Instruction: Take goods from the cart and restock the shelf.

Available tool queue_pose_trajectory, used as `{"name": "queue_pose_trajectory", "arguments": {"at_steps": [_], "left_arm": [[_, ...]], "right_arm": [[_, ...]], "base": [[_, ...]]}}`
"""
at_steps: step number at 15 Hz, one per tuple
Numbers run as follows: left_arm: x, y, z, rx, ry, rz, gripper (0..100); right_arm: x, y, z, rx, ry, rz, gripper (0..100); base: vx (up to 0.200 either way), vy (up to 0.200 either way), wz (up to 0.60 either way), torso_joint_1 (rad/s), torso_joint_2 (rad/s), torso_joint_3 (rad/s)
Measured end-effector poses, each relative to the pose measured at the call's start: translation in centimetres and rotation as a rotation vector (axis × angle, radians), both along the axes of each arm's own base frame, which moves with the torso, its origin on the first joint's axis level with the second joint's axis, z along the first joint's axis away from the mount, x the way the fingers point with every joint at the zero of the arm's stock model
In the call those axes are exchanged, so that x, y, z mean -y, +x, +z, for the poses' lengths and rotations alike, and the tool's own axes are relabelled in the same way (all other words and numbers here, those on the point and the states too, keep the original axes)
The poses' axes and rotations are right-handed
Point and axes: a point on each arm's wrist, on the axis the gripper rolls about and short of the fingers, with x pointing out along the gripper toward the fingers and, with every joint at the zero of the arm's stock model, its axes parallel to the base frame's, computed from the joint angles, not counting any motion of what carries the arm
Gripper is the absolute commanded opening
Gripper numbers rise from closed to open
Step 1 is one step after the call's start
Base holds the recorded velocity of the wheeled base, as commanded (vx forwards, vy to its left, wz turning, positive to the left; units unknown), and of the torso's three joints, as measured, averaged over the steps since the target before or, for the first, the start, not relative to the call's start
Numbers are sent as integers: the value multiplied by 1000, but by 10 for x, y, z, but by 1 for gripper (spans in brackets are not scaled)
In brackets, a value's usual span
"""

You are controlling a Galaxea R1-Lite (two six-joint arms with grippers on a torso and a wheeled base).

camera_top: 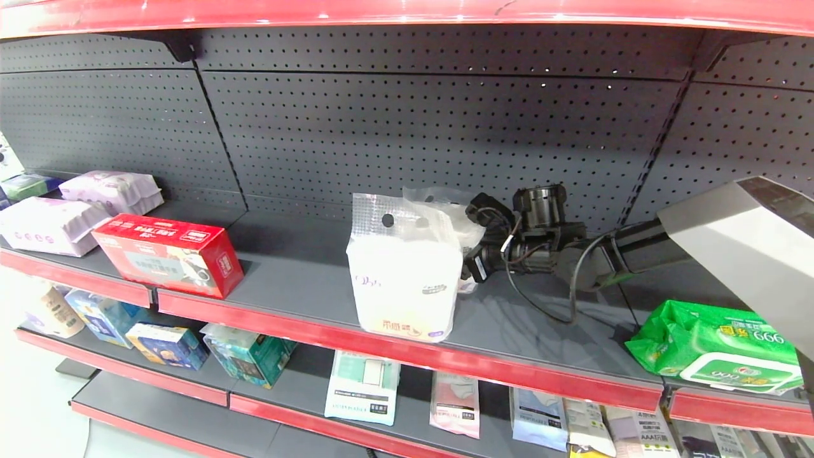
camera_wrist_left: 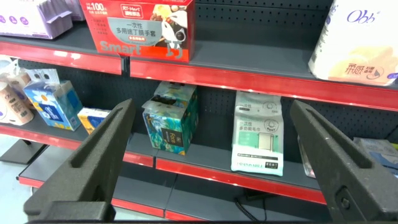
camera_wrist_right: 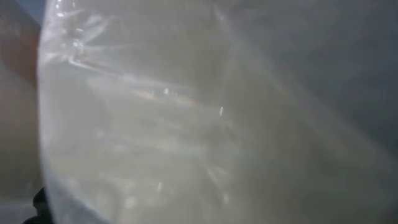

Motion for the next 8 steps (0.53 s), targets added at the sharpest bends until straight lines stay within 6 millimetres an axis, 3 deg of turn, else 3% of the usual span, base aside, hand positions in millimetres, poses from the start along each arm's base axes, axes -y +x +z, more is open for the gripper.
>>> {"name": "queue_pose_trajectory", "arguments": {"at_steps": [8], "left_arm": [[0,0,0,0,0,0,100]], "right_arm": [[2,0,1,1,-3,-10,100]], "base": [[0,0,0,0,0,0]]}}
